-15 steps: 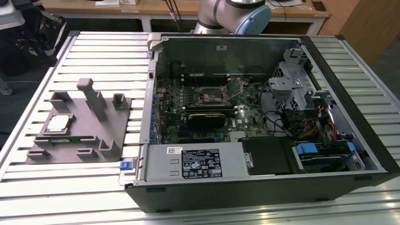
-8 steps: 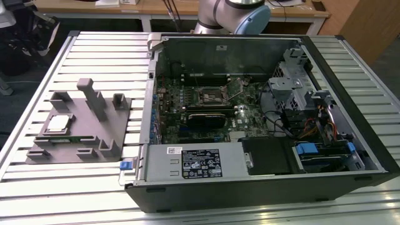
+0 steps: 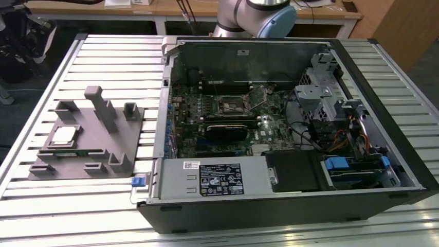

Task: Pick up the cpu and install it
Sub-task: 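Reach for the cpu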

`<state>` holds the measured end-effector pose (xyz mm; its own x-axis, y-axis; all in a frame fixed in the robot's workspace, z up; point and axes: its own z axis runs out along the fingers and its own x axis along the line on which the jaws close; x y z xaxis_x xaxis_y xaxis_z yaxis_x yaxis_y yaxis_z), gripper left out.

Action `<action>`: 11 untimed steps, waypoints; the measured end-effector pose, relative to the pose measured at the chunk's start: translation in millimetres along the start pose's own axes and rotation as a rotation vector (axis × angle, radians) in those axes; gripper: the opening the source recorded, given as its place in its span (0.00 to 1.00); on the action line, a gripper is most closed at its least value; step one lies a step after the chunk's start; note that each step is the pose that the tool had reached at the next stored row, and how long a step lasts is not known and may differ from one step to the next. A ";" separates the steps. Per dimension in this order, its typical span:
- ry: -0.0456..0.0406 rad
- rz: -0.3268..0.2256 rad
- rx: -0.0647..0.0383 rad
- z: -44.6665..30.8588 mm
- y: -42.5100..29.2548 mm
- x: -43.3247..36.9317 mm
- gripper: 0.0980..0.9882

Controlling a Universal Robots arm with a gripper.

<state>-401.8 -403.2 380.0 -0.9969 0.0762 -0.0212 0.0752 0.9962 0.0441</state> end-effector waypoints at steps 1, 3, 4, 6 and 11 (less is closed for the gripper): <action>0.0006 0.000 0.000 0.2 -1.5 1.0 0.01; 0.0015 0.000 0.000 0.8 -3.7 3.7 0.01; 0.0021 0.000 0.000 1.1 -4.1 5.5 0.01; 0.0022 0.000 0.000 1.3 -4.4 9.6 0.01; 0.0023 0.000 0.000 1.6 -5.4 22.7 0.01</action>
<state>-424.9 -406.8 377.7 -0.9969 0.0763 -0.0189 0.0754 0.9962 0.0439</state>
